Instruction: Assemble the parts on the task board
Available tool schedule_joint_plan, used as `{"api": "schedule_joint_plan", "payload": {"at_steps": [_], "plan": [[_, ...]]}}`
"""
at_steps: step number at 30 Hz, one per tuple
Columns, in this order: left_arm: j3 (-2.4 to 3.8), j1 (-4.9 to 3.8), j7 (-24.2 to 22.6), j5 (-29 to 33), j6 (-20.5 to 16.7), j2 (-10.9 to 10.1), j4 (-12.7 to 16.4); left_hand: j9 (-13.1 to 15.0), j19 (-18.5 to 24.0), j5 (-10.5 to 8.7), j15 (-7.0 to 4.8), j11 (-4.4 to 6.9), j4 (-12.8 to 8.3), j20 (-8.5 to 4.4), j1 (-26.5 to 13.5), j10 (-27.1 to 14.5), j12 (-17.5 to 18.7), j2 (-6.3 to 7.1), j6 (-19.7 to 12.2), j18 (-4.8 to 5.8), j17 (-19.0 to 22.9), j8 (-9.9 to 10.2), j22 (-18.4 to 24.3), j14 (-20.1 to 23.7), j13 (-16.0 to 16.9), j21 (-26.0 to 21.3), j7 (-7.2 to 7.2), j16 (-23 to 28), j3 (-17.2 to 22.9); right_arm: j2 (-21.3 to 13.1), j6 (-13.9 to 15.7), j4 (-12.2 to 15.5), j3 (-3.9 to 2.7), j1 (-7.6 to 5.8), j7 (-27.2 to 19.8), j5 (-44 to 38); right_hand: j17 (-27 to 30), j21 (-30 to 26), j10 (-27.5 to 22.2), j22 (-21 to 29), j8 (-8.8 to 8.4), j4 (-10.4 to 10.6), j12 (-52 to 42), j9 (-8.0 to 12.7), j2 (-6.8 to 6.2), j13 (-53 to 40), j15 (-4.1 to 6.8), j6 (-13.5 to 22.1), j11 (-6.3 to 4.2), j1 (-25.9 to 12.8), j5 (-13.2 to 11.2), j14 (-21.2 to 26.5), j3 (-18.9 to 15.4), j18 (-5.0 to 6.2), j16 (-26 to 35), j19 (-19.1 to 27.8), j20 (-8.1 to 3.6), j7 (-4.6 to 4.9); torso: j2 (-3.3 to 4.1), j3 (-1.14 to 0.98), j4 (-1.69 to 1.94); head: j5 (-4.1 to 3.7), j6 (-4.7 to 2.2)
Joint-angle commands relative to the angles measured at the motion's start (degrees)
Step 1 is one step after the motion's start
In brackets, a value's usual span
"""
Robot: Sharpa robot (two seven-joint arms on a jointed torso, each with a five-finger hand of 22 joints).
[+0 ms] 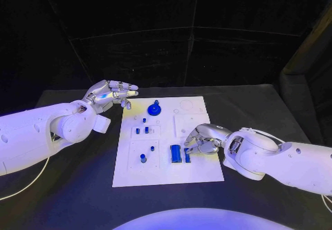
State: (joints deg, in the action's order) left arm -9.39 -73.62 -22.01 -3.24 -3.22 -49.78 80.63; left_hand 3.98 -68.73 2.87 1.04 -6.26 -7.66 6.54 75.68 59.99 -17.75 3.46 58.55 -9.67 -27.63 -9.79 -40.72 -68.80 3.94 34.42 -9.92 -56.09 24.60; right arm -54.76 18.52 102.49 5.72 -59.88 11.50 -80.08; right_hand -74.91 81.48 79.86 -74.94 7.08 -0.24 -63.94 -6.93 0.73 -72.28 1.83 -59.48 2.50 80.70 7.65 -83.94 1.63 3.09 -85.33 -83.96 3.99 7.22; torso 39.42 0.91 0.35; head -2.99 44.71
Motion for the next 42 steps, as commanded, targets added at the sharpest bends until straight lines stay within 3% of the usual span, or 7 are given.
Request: {"api": "schedule_joint_plan", "payload": {"at_steps": [1, 6, 12, 34, 40, 42], "plan": [[0.05, -0.09, -0.2, 0.2, 0.5, 0.0, 0.1, -0.1, 0.2, 0.03, 0.0, 0.12, 0.0, 0.06, -0.1, -0.4, -0.3, -0.49, -0.2, -0.79, 0.1, -0.3, 0.0, 0.5, -0.1, -0.4, -0.32, -0.1, -0.3, 0.3, 0.2, -0.2, 0.01, -0.03, 0.5, -1.4, -8.6, 0.1, 0.0, -2.0, 0.96, 0.0, -0.3, -0.3, -0.06, -0.1, 0.59, -1.7, -0.89, -0.8, -0.4, -4.7, 0.4, -0.06, -0.4, -0.7, -0.22, -0.66, -0.03, -0.01, -0.01, 0.05, 0.07], [0.05, -0.09, -0.1, 0.2, 0.5, 0.0, 0.1, -0.1, 0.2, 0.03, 0.0, 0.12, 0.0, 0.06, -0.1, -0.4, -0.3, -0.49, -0.2, -0.79, 0.1, -0.3, 0.0, 0.5, -0.1, -0.4, -0.32, -0.1, -0.3, 0.9, 0.2, -0.7, 0.01, -0.02, 1.3, -2.6, -8.7, 0.2, 0.2, -2.1, 3.02, -0.5, -0.4, -0.8, 0.1, -0.1, 1.52, -4.6, -1.98, -0.6, -1.2, -4.7, 1.1, -0.07, -0.4, -0.8, -1.06, -1.99, -0.01, -0.03, -0.05, 0.11, 0.18], [0.04, -0.09, -0.1, 0.2, 0.5, 0.0, 0.1, -0.1, 0.2, 0.03, 0.0, 0.11, 0.0, 0.06, -0.1, -0.5, -0.3, -0.47, -0.3, -0.79, 0.1, -0.3, 0.1, 0.5, -0.1, -0.4, -0.33, -0.1, -0.3, 1.5, 0.3, -1.3, 0.01, 0.0, 1.7, -4.1, -8.7, 0.2, 0.2, -2.1, 3.61, -0.9, -0.4, -0.9, 0.08, -0.1, 1.86, -5.0, -2.32, -0.6, -1.5, -4.7, 1.4, -0.1, -0.4, -0.8, -1.43, -2.34, -0.05, 0.02, -0.01, 0.13, 0.29], [0.04, -0.08, -0.1, 0.2, 0.7, -0.1, 0.1, -0.1, 0.2, 0.03, 0.0, 0.11, 0.0, 0.06, -0.1, -0.5, -0.3, -0.47, -0.3, -0.79, 0.1, -0.3, 0.1, 0.5, -0.1, -0.4, -0.33, -0.1, -0.3, 2.2, 3.7, -2.6, 0.01, 0.01, -0.5, -3.7, -8.6, 0.0, 0.2, -1.9, 4.01, -1.1, -0.1, -0.6, -0.65, 0.2, 1.81, -3.4, -2.07, -1.9, -4.6, -4.7, 1.2, -0.08, -0.3, -0.8, -1.64, -1.93, -0.16, 0.01, -0.06, -0.11, 0.09], [0.02, -0.08, -0.2, 0.2, 0.7, 0.1, -0.1, -0.1, 0.2, 0.03, 0.0, 0.11, 0.0, 0.06, -0.1, -0.5, -0.3, -0.47, -0.3, -0.79, 0.1, -0.3, 0.1, 0.5, -0.1, -0.4, -0.33, -0.1, -0.3, 1.1, 6.4, -1.9, -0.01, -0.01, -5.5, 4.2, -8.1, -0.4, -0.2, -1.4, 3.74, -0.9, 0.3, -0.3, -1.16, 0.5, 1.47, -1.8, -1.62, -2.9, -3.7, -4.5, 0.8, 0.01, 0.0, -0.6, -1.41, -1.38, -0.21, 0.03, -0.03, -0.28, -0.23], [-0.03, -0.07, -0.3, 0.2, 0.7, 0.2, -0.1, -0.1, 0.2, 0.03, 0.01, 0.09, 0.0, 0.07, -0.1, -0.5, -0.3, -0.46, -0.3, -0.79, 0.1, -0.3, 0.1, 0.5, -0.1, -0.4, -0.35, -0.1, -0.4, 0.3, 6.7, -1.6, -0.02, -0.05, -8.3, 10.3, -7.8, -0.6, -0.5, -1.1, 3.44, -0.6, 0.7, 0.0, -1.72, 0.7, 1.2, -0.7, -1.3, -3.8, -0.9, -4.5, 0.2, 0.07, 0.3, -0.4, -1.2, -1.01, -0.28, 0.08, -0.01, -0.38, -0.41]]}}
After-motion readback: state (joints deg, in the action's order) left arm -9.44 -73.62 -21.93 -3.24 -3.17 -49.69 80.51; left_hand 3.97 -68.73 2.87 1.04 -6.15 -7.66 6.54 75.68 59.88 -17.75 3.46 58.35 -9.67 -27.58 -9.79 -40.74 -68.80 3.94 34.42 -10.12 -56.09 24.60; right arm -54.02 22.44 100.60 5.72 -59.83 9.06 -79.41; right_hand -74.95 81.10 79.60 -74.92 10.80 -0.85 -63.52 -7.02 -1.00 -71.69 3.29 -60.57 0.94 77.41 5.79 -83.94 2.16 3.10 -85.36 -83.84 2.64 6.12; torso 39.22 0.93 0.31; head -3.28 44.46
